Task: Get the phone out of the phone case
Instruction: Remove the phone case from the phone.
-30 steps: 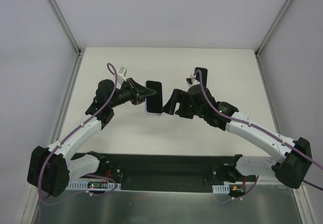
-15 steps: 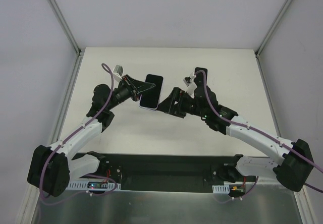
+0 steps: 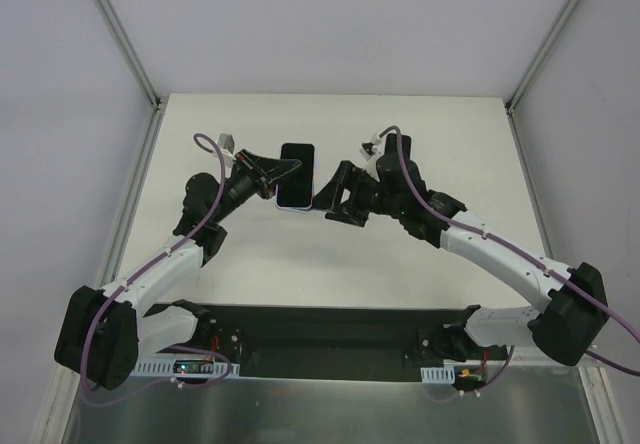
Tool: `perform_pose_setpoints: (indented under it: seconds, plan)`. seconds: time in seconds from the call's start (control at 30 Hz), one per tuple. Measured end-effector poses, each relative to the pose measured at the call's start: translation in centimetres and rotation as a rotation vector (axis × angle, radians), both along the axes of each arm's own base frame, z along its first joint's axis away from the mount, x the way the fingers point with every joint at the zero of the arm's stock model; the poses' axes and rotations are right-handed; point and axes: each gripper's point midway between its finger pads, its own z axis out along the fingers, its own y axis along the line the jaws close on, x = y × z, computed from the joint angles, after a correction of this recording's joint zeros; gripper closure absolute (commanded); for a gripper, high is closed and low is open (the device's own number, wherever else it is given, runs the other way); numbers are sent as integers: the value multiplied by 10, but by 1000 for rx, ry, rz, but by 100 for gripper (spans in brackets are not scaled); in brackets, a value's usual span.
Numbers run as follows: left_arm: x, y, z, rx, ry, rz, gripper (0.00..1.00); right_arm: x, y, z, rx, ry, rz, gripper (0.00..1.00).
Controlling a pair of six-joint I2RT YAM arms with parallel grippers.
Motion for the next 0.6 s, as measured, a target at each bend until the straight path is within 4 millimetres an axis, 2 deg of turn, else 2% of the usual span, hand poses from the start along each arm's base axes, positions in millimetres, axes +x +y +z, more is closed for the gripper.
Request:
perform_pose_setpoints:
  seconds: [0.2,0.6]
  plan:
    - [7,5,-5,10,2,51,100,8,2,-3,4,42,-14,23]
    - [14,11,-8,-95,39,103,100,27,11,9,198,10,24,25]
